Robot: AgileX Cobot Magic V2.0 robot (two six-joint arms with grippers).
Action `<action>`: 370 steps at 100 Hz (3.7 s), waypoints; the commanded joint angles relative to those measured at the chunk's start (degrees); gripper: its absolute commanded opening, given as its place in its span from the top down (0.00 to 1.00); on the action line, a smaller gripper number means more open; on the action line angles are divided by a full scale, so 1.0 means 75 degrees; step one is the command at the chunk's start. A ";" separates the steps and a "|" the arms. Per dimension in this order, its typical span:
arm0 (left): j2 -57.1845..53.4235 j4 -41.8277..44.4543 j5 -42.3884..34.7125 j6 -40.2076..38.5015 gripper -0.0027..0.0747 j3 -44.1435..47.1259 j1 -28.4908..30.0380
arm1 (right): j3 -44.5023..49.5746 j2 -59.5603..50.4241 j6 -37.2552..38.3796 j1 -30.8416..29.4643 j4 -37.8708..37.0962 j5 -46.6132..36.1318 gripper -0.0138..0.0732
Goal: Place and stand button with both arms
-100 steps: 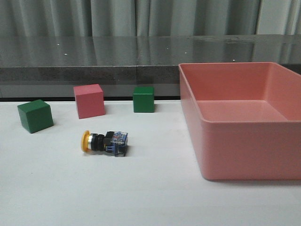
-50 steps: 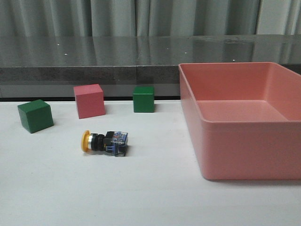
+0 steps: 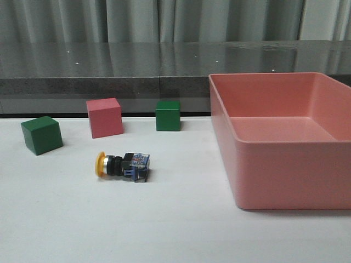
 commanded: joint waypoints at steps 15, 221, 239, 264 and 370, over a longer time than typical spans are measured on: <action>0.3013 -0.0060 -0.0288 0.1112 0.99 -0.2044 0.0031 | -0.0187 0.0012 0.0021 -0.0030 0.0064 -0.0539 0.91; 1.2468 -0.9241 0.4996 1.6028 0.19 -0.6327 0.0374 | -0.0187 0.0012 0.0021 -0.0030 0.0064 -0.0539 0.91; 1.2697 -0.8601 0.5106 1.6028 0.19 -0.6312 0.0374 | -0.0187 0.0012 0.0021 -0.0030 0.0064 -0.0539 0.91; 1.2731 -0.8548 0.5070 1.6028 0.19 -0.6312 0.0359 | -0.0187 0.0013 0.0021 -0.0030 0.0064 -0.0578 0.91; 1.3203 -0.8532 0.4577 1.6207 0.71 -0.6151 0.0051 | -0.0187 0.0013 0.0021 -0.0030 0.0064 -0.0662 0.91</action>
